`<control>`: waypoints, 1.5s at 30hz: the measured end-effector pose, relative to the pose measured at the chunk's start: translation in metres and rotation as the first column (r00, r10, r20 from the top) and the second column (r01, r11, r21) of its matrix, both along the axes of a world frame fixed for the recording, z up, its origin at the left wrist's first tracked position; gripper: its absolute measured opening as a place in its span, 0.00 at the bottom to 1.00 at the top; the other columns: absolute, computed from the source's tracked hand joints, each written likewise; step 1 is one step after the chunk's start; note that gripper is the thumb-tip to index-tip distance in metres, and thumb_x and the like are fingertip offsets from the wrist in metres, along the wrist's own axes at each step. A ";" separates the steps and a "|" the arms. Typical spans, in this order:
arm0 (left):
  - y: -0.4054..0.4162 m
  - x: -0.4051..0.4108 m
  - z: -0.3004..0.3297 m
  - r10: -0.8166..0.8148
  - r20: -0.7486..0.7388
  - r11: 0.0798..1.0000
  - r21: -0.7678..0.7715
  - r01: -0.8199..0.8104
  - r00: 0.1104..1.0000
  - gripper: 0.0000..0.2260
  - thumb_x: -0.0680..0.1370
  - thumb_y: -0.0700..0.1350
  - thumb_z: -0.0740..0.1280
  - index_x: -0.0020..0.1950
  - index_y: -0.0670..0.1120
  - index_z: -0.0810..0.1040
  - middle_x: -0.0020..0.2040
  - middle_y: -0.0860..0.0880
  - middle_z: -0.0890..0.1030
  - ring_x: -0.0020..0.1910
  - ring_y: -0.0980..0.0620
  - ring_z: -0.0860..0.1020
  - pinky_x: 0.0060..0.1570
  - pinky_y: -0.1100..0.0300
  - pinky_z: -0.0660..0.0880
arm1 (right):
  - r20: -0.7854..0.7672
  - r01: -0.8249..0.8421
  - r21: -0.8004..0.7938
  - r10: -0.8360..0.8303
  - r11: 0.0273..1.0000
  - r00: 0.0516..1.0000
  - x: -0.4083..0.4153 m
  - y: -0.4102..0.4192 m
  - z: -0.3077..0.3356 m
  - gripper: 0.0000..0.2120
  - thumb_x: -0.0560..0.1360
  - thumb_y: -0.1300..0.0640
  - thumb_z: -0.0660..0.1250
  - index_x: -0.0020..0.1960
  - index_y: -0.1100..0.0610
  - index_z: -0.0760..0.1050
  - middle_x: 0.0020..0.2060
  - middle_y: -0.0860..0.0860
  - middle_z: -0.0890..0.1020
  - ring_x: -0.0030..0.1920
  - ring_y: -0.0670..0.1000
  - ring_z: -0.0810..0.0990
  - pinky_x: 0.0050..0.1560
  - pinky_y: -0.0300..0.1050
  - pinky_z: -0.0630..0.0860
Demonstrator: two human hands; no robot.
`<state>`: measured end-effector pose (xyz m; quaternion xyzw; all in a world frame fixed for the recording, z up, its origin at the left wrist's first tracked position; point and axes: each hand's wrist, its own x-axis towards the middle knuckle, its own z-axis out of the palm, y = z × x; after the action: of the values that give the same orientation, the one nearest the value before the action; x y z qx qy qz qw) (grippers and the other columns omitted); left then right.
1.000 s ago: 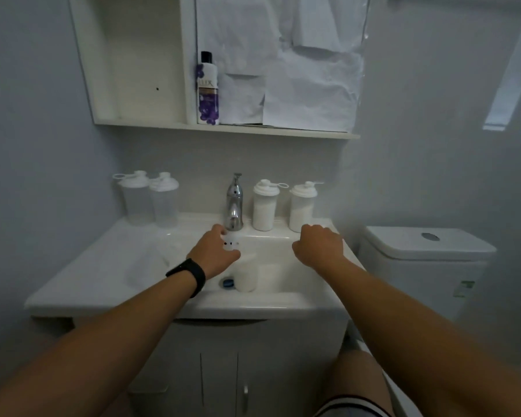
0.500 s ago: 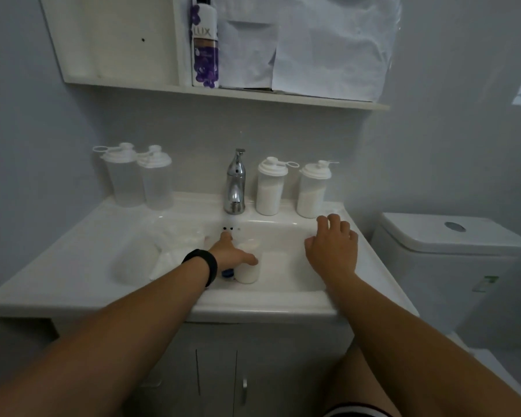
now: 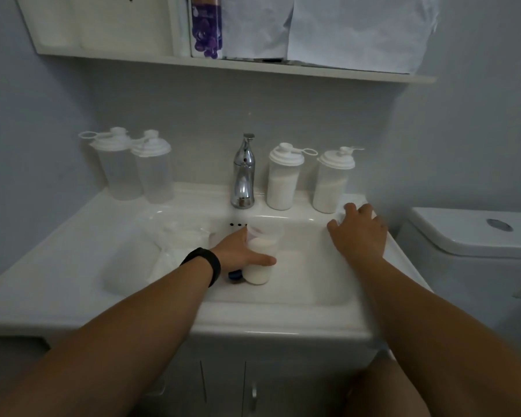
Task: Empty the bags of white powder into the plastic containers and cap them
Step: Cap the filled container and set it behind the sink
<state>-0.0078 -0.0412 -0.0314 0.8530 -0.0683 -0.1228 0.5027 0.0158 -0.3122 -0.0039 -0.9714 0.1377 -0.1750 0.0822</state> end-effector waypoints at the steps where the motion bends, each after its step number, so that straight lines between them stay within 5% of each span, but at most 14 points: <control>1: 0.000 0.000 0.000 0.003 0.005 1.000 0.009 -0.003 1.000 0.32 0.63 0.54 0.85 0.62 0.58 0.75 0.59 0.59 0.82 0.59 0.57 0.80 0.66 0.51 0.76 | 0.006 -0.023 0.004 0.023 1.000 1.000 -0.003 0.002 0.001 0.25 0.80 0.41 0.60 0.72 0.53 0.68 0.67 0.58 0.71 0.65 0.65 0.73 0.69 0.60 0.69; 5: -0.001 -0.004 0.001 0.013 0.029 0.999 0.029 -0.013 0.999 0.30 0.65 0.54 0.84 0.63 0.56 0.76 0.58 0.56 0.82 0.58 0.54 0.81 0.61 0.52 0.79 | 0.078 -0.222 0.147 0.212 0.964 0.974 -0.019 0.011 0.000 0.27 0.76 0.38 0.67 0.69 0.50 0.70 0.66 0.55 0.71 0.62 0.61 0.72 0.61 0.56 0.72; 9: -0.006 -0.017 0.006 -0.018 0.029 0.999 0.035 0.017 0.999 0.28 0.67 0.57 0.83 0.61 0.56 0.76 0.58 0.56 0.81 0.56 0.54 0.80 0.54 0.53 0.80 | 0.359 -0.519 0.429 0.388 0.740 0.849 -0.034 0.040 0.003 0.21 0.74 0.43 0.72 0.64 0.49 0.75 0.59 0.51 0.79 0.56 0.52 0.78 0.59 0.48 0.75; 13: -0.011 -0.023 0.007 -0.082 0.010 0.995 0.058 0.082 0.997 0.26 0.68 0.57 0.82 0.62 0.57 0.75 0.57 0.56 0.81 0.56 0.56 0.79 0.56 0.57 0.78 | 0.351 -0.675 0.422 0.577 0.605 0.737 -0.048 0.068 0.006 0.25 0.71 0.36 0.66 0.62 0.48 0.75 0.49 0.48 0.81 0.48 0.47 0.79 0.46 0.38 0.73; 17: -0.014 -0.022 0.005 -0.153 0.032 0.987 0.044 0.151 0.988 0.31 0.70 0.55 0.81 0.69 0.62 0.71 0.59 0.59 0.81 0.57 0.60 0.79 0.57 0.61 0.76 | 0.262 -0.692 0.391 0.647 0.607 0.716 -0.046 0.072 -0.003 0.23 0.73 0.37 0.65 0.65 0.45 0.74 0.54 0.46 0.80 0.53 0.48 0.76 0.51 0.40 0.71; 22: -0.018 -0.015 -0.001 -0.181 0.038 0.982 0.058 0.178 0.983 0.37 0.70 0.56 0.81 0.74 0.62 0.66 0.64 0.61 0.77 0.62 0.59 0.77 0.62 0.59 0.75 | 0.273 -0.673 0.484 0.635 0.559 0.723 -0.043 0.072 -0.002 0.16 0.78 0.51 0.71 0.65 0.48 0.75 0.58 0.39 0.77 0.53 0.38 0.73 0.51 0.28 0.67; 28: -0.017 -0.007 -0.009 -0.162 0.036 0.984 0.086 0.158 0.986 0.39 0.66 0.56 0.83 0.73 0.59 0.68 0.64 0.61 0.77 0.63 0.60 0.76 0.66 0.58 0.73 | 0.256 -0.645 0.511 0.616 0.568 0.745 -0.039 0.084 -0.004 0.20 0.74 0.43 0.74 0.63 0.43 0.73 0.58 0.42 0.76 0.56 0.46 0.76 0.56 0.43 0.73; 34: -0.018 -0.004 -0.009 -0.133 0.018 0.987 0.095 0.131 0.991 0.34 0.67 0.55 0.83 0.70 0.58 0.72 0.61 0.59 0.79 0.60 0.60 0.77 0.64 0.58 0.74 | 0.254 -0.669 0.477 0.639 0.570 0.726 -0.033 0.087 -0.002 0.20 0.72 0.45 0.76 0.61 0.43 0.73 0.50 0.42 0.77 0.49 0.44 0.76 0.48 0.39 0.70; 40: -0.023 -0.003 -0.010 -0.110 0.069 0.988 0.112 0.102 0.991 0.29 0.64 0.58 0.81 0.63 0.59 0.78 0.57 0.59 0.82 0.57 0.58 0.79 0.62 0.55 0.77 | 0.249 -0.711 0.394 0.677 0.582 0.693 -0.033 0.083 -0.005 0.21 0.73 0.43 0.75 0.62 0.44 0.73 0.55 0.42 0.77 0.51 0.45 0.76 0.52 0.42 0.73; 45: -0.025 -0.006 -0.007 -0.129 0.092 0.982 0.152 0.114 0.987 0.31 0.66 0.57 0.82 0.66 0.58 0.74 0.57 0.59 0.81 0.57 0.59 0.79 0.58 0.60 0.77 | 0.260 -0.663 0.497 0.633 0.559 0.729 -0.033 0.078 -0.002 0.20 0.73 0.44 0.77 0.60 0.45 0.74 0.48 0.31 0.74 0.48 0.34 0.74 0.49 0.35 0.67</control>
<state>-0.0143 -0.0660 -0.0381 0.8869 -0.1367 -0.1143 0.4262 -0.0171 -0.2341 -0.0057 -0.8794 -0.1861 -0.1090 0.4244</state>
